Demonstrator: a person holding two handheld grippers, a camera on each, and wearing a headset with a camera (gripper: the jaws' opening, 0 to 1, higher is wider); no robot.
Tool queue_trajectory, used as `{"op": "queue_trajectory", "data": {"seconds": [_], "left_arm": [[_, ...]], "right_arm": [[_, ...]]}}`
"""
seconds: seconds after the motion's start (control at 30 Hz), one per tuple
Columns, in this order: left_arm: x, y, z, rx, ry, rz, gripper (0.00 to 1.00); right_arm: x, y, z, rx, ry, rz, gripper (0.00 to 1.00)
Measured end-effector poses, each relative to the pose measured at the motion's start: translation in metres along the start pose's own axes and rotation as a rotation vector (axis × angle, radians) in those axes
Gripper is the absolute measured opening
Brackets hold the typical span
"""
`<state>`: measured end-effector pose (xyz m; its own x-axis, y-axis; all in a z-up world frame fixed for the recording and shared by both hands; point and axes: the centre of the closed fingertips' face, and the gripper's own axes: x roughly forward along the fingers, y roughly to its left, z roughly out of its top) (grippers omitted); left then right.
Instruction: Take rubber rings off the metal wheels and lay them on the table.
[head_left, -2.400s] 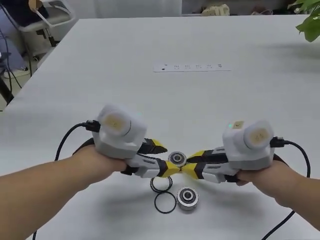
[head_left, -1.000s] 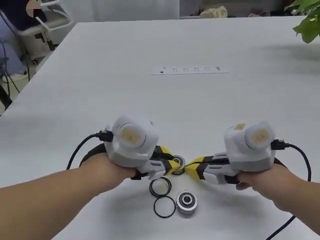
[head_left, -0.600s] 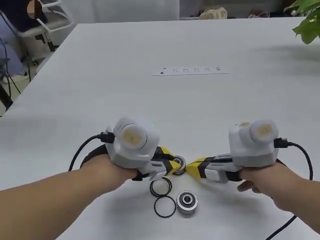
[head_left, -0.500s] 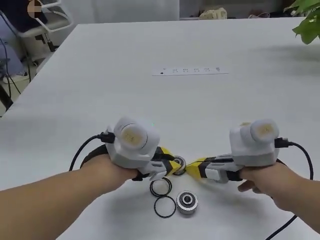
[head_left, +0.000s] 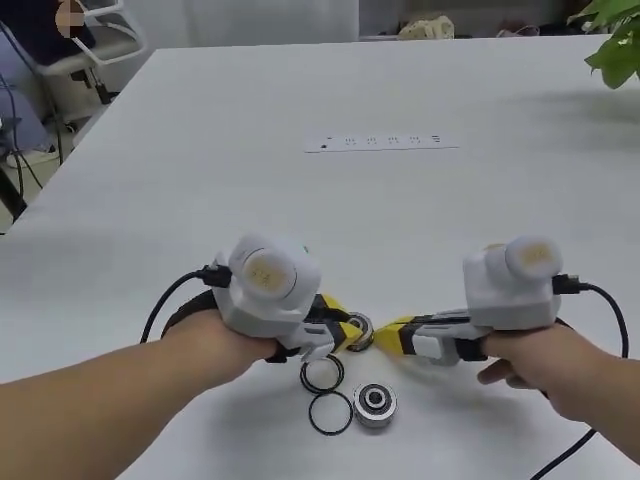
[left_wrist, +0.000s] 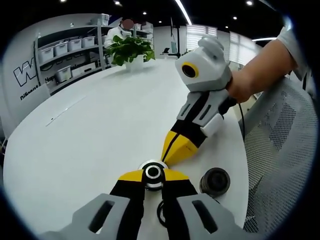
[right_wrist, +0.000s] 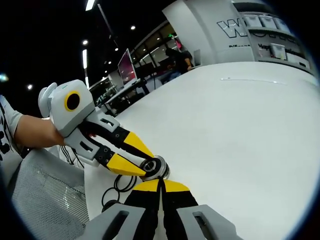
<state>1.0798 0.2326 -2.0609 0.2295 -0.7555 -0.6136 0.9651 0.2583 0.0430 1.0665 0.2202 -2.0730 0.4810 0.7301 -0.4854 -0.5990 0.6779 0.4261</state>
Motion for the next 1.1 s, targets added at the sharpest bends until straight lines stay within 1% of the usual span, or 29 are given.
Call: {"op": "queue_trajectory", "data": {"seconds": [0.03, 0.07, 0.13, 0.17, 0.23, 0.37, 0.5, 0.73, 1.1], "left_arm": [[0.000, 0.000, 0.000, 0.000, 0.000, 0.000, 0.07], [0.000, 0.000, 0.000, 0.000, -0.001, 0.000, 0.07], [0.000, 0.000, 0.000, -0.002, -0.003, 0.000, 0.07], [0.000, 0.000, 0.000, -0.002, -0.004, 0.001, 0.07], [0.000, 0.000, 0.000, -0.001, -0.003, 0.001, 0.07], [0.000, 0.000, 0.000, -0.001, -0.001, 0.001, 0.07], [0.000, 0.000, 0.000, -0.003, -0.002, 0.000, 0.07], [0.001, 0.000, 0.000, -0.009, 0.001, 0.008, 0.07], [0.001, 0.001, 0.000, -0.011, 0.004, 0.023, 0.07]], "right_arm": [[0.000, 0.000, 0.001, 0.010, -0.005, 0.003, 0.00], [-0.001, -0.002, 0.003, 0.011, -0.021, -0.004, 0.00], [-0.001, 0.000, 0.008, 0.043, -0.044, 0.006, 0.00], [-0.001, 0.001, 0.009, 0.049, -0.047, 0.008, 0.00], [0.000, 0.004, 0.008, 0.032, -0.042, 0.002, 0.00], [0.000, 0.006, 0.008, 0.045, -0.045, 0.004, 0.00], [-0.001, 0.009, 0.009, 0.040, -0.048, 0.006, 0.00], [-0.001, 0.006, 0.012, 0.046, -0.056, 0.000, 0.00], [0.002, 0.005, 0.015, 0.018, -0.050, -0.003, 0.00]]}}
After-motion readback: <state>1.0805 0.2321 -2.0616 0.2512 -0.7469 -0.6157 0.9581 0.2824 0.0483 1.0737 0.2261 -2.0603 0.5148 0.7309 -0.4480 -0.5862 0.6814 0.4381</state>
